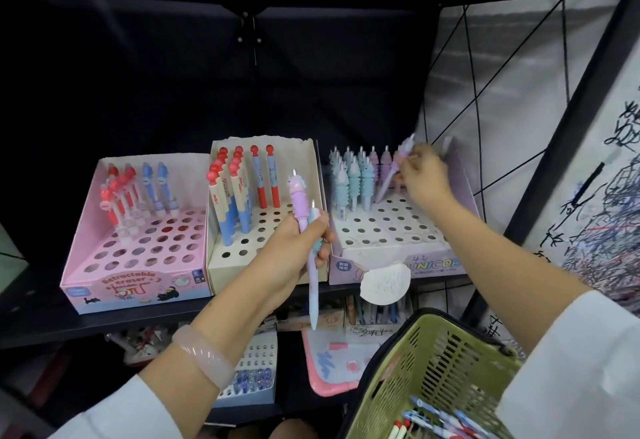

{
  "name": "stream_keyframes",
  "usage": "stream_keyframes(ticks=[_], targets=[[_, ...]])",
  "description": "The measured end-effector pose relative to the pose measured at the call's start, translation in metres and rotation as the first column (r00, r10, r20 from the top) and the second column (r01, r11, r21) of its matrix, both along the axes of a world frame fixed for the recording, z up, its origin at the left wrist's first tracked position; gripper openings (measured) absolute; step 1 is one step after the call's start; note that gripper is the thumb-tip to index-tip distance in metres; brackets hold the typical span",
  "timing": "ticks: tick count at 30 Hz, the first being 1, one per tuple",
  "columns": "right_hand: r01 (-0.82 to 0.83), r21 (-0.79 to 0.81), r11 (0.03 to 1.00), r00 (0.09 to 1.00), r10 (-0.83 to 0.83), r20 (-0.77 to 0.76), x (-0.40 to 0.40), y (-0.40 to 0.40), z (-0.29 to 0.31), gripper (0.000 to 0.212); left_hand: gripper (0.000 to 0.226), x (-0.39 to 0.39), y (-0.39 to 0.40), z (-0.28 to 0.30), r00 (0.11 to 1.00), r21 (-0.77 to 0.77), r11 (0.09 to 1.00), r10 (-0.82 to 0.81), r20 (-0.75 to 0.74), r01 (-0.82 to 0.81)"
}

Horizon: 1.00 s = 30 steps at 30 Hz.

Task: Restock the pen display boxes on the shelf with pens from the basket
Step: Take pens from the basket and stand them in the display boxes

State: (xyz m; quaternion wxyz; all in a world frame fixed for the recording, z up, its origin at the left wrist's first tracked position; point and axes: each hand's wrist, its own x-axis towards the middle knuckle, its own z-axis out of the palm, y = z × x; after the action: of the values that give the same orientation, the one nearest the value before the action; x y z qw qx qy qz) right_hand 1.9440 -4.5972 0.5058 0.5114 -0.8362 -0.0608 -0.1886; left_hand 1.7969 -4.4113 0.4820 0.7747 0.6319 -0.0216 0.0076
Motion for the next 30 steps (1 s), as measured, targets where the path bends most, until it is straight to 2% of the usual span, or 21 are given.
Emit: stream_keyframes(ticks=[5, 8, 10, 12, 14, 16, 18, 19, 20, 22, 24, 25, 27, 30], targets=[[-0.03, -0.323, 0.946, 0.995, 0.058, 0.076, 0.012, 0.011, 0.003, 0.015, 0.01, 0.001, 0.001, -0.005, 1.0, 0.007, 1.0, -0.022, -0.001, 0.022], [0.006, -0.565, 0.825, 0.998, 0.028, 0.053, 0.018, 0.017, 0.006, 0.023, 0.01, 0.001, 0.002, -0.005, 0.999, -0.004, 0.999, -0.033, 0.014, 0.033], [-0.023, -0.621, 0.784, 1.0, 0.019, -0.013, 0.019, 0.018, 0.0, 0.027, 0.011, 0.001, 0.004, -0.005, 1.0, -0.028, 0.999, -0.027, 0.017, 0.027], [-0.091, -0.572, 0.815, 0.994, 0.039, -0.103, 0.015, 0.017, -0.009, 0.029, 0.011, 0.0, 0.006, -0.004, 1.0, -0.034, 0.999, -0.021, 0.013, 0.021], [-0.086, -0.529, 0.844, 0.993, 0.027, -0.119, 0.008, 0.016, -0.012, 0.027, 0.01, 0.0, 0.008, -0.004, 1.0, -0.026, 0.999, -0.02, 0.013, 0.021], [0.047, -0.471, 0.881, 0.998, -0.056, -0.004, -0.001, 0.017, -0.008, 0.022, 0.009, -0.001, 0.009, -0.004, 1.0, -0.006, 1.0, -0.018, 0.016, 0.018], [0.193, -0.341, 0.92, 0.969, -0.126, 0.211, -0.02, 0.026, 0.001, 0.015, 0.01, -0.001, 0.008, -0.004, 1.0, 0.036, 0.999, -0.01, 0.027, 0.009], [0.167, -0.287, 0.943, 0.96, -0.089, 0.266, -0.033, 0.034, 0.006, 0.014, 0.011, -0.002, 0.006, -0.004, 0.999, 0.058, 0.998, -0.004, 0.034, 0.002], [0.046, -0.246, 0.968, 0.968, 0.018, 0.251, -0.047, 0.043, 0.01, 0.013, 0.012, -0.002, 0.005, -0.004, 0.999, 0.074, 0.997, 0.0, 0.04, -0.003], [-0.327, -0.176, 0.929, 0.938, 0.342, 0.063, -0.076, 0.063, 0.016, 0.012, 0.016, -0.002, 0.0, -0.003, 0.999, 0.103, 0.995, 0.005, 0.051, -0.01], [-0.566, -0.085, 0.82, 0.821, 0.552, -0.143, -0.096, 0.076, 0.014, 0.011, 0.019, -0.002, -0.004, -0.002, 0.998, 0.141, 0.99, 0.008, 0.066, -0.017], [-0.603, -0.064, 0.795, 0.791, 0.585, -0.18, -0.1, 0.079, 0.013, 0.012, 0.018, -0.002, -0.005, -0.001, 0.997, 0.152, 0.988, 0.007, 0.072, -0.018], [-0.577, 0.022, 0.816, 0.807, 0.575, -0.134, -0.1, 0.082, 0.016, 0.011, 0.013, -0.003, -0.005, -0.001, 0.997, 0.149, 0.989, -0.002, 0.076, -0.009], [-0.421, 0.328, 0.846, 0.897, 0.442, 0.011, -0.083, 0.07, 0.032, 0.011, 0.007, -0.005, -0.002, 0.0, 0.999, 0.104, 0.994, -0.02, 0.043, 0.015]])
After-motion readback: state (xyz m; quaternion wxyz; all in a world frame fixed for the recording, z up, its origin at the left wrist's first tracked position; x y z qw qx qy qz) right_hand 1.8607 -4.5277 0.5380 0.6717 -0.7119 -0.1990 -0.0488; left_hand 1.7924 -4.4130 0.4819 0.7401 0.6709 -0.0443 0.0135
